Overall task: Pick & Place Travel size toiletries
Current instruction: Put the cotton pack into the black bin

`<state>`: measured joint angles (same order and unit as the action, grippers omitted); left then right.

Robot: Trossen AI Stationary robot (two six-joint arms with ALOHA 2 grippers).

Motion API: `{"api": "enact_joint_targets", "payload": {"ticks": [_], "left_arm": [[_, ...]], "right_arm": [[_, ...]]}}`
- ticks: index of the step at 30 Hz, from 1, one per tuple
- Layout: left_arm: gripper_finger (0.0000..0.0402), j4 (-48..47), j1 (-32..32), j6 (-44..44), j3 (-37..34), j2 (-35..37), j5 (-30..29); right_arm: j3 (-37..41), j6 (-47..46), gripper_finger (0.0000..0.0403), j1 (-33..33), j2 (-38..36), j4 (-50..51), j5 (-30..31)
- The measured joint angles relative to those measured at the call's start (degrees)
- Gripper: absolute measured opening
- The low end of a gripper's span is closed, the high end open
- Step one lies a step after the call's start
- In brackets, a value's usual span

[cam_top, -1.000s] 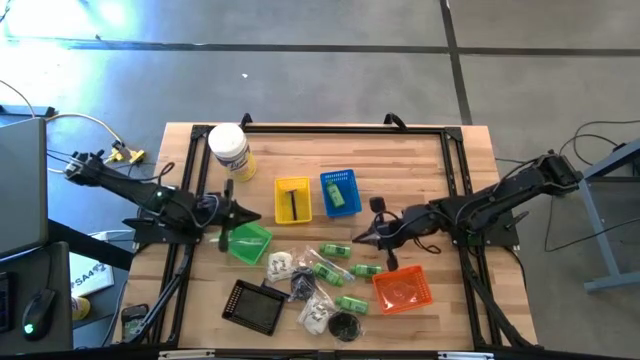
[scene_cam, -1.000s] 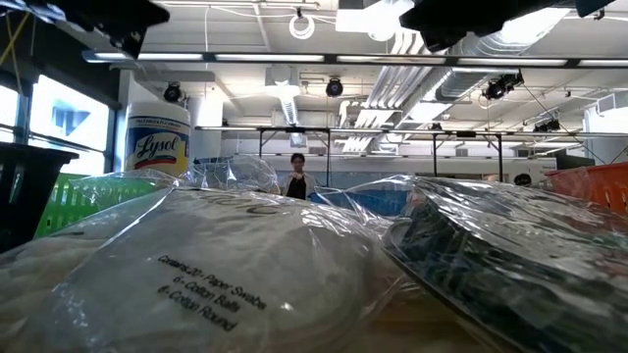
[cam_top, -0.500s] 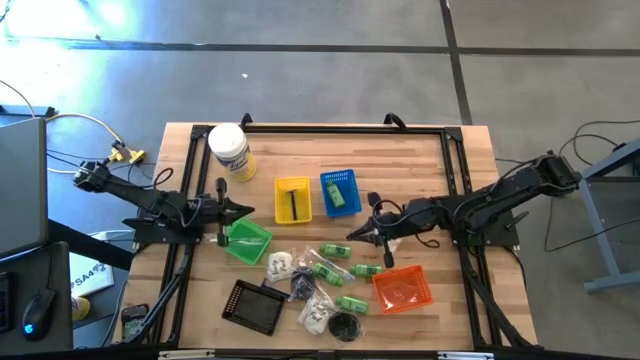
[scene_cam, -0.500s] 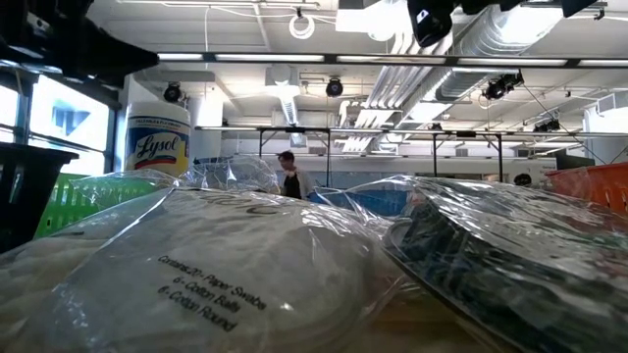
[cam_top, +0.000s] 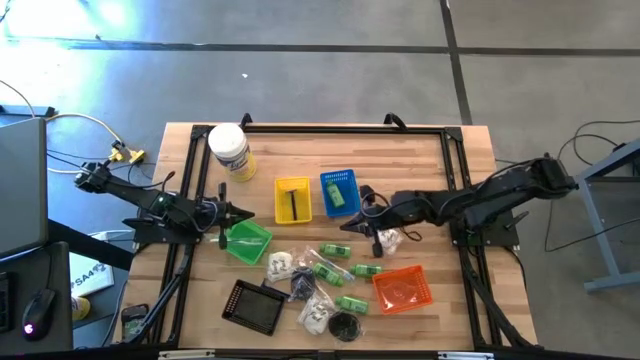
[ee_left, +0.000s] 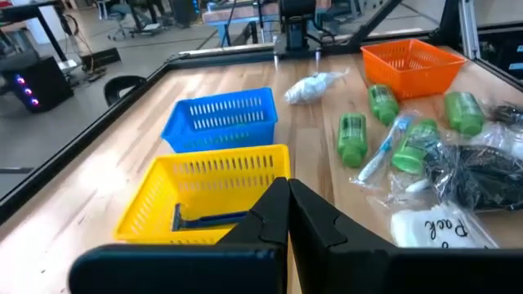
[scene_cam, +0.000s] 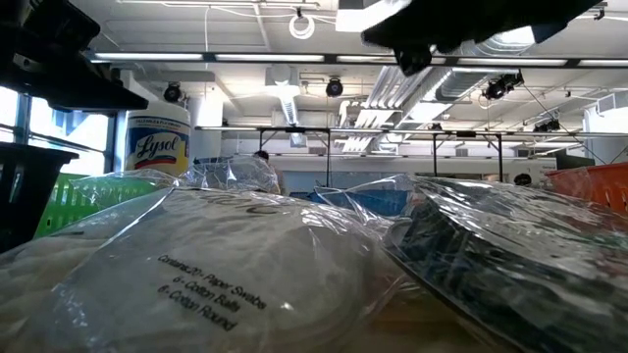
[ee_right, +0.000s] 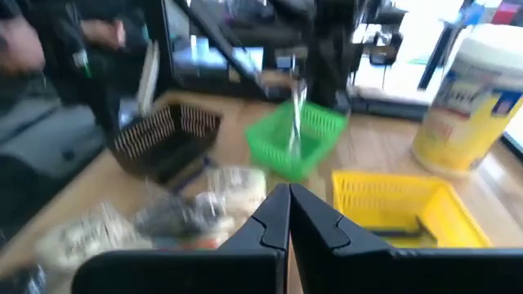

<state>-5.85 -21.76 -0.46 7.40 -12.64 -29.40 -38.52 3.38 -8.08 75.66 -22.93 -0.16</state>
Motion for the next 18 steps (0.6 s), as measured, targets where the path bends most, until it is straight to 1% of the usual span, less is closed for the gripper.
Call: {"api": "enact_joint_targets", "payload": {"ticks": [3,5,7,9,11,13,18], "left_arm": [[0.0,-0.1,0.0,0.5,0.0,-0.3,0.0],[0.0,0.6,0.0,3.2,0.0,-0.3,0.0],[0.0,3.2,0.0,7.2,0.0,-0.3,-0.1],[0.0,5.7,0.0,9.3,0.0,-0.3,-0.1],[0.0,7.6,0.0,9.5,0.0,-0.3,-0.1],[0.0,8.6,0.0,9.5,0.0,-0.3,-0.1],[0.0,8.4,0.0,9.4,0.0,-0.4,-0.1]], "right_arm": [[-0.1,1.1,0.0002,1.6,2.2,-0.8,0.2],[-0.1,1.1,0.0002,2.7,3.4,-0.6,0.1],[-0.1,1.2,0.0002,3.4,4.5,-0.9,0.0],[-0.1,1.2,0.0002,3.7,5.0,-0.3,-0.1],[-0.1,1.1,0.0002,3.6,5.4,-0.6,-0.3],[-0.1,-1.7,0.0002,3.4,5.4,-0.4,-0.5],[-0.1,-5.6,0.0006,3.1,4.9,1.2,-0.5]]}}
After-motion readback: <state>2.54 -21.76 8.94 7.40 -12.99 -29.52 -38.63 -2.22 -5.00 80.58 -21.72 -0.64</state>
